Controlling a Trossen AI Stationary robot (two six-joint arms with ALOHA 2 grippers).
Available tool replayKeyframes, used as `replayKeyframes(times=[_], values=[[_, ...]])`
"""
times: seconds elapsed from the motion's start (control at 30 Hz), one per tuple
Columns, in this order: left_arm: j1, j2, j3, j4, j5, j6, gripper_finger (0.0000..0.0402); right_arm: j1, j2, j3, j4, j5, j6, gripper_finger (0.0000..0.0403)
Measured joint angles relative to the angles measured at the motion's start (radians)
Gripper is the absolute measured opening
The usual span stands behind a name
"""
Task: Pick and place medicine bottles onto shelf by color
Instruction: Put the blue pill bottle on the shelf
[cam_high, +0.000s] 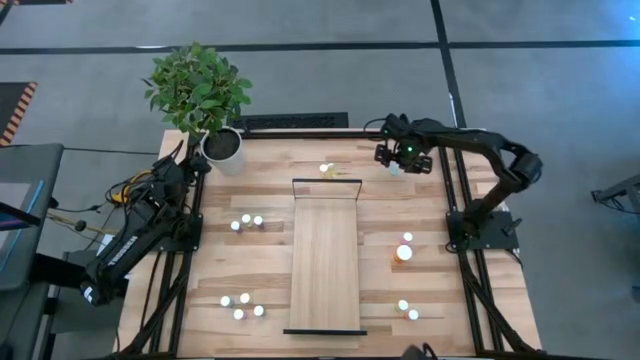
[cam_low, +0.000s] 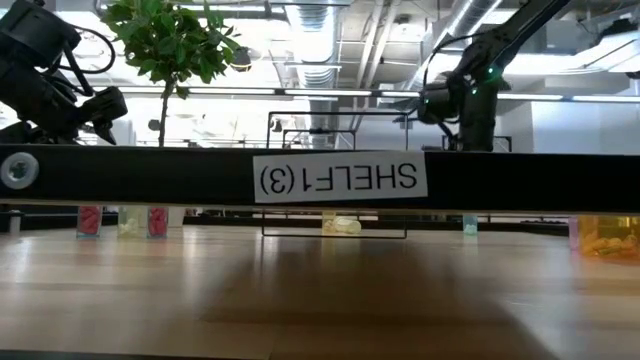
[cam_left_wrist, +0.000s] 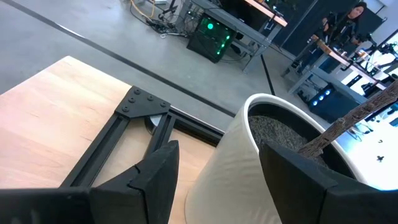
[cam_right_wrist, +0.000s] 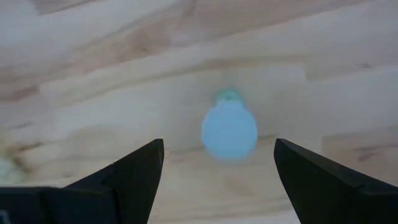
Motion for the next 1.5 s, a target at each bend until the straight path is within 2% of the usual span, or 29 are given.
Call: replayKeyframes(times=[0.47, 0.6, 1.0, 1.37, 1.5], values=[[0.000, 0.000, 0.000, 0.000, 0.000, 0.000, 0.0210, -0.049, 0.044, 0.000, 0.012, -0.021, 0.000, 0.0326], [0.000, 0.000, 0.000, 0.000, 0.000, 0.000, 0.0210, -0.048, 0.044, 0.000, 0.017, -0.022, 0.000, 0.0314], [0.000, 0.000, 0.000, 0.000, 0.000, 0.000, 0.0210, -0.048, 0.044, 0.000, 0.021, -0.024, 0.000, 0.0240], [0.000, 0.000, 0.000, 0.000, 0.000, 0.000, 0.0210, -0.048, 0.043, 0.000, 0.020, -0.024, 0.000, 0.0141], [0.000, 0.000, 0.000, 0.000, 0.000, 0.000, 0.0210, -0.048, 0.043, 0.005, 0.006, -0.058, 0.000, 0.0116]])
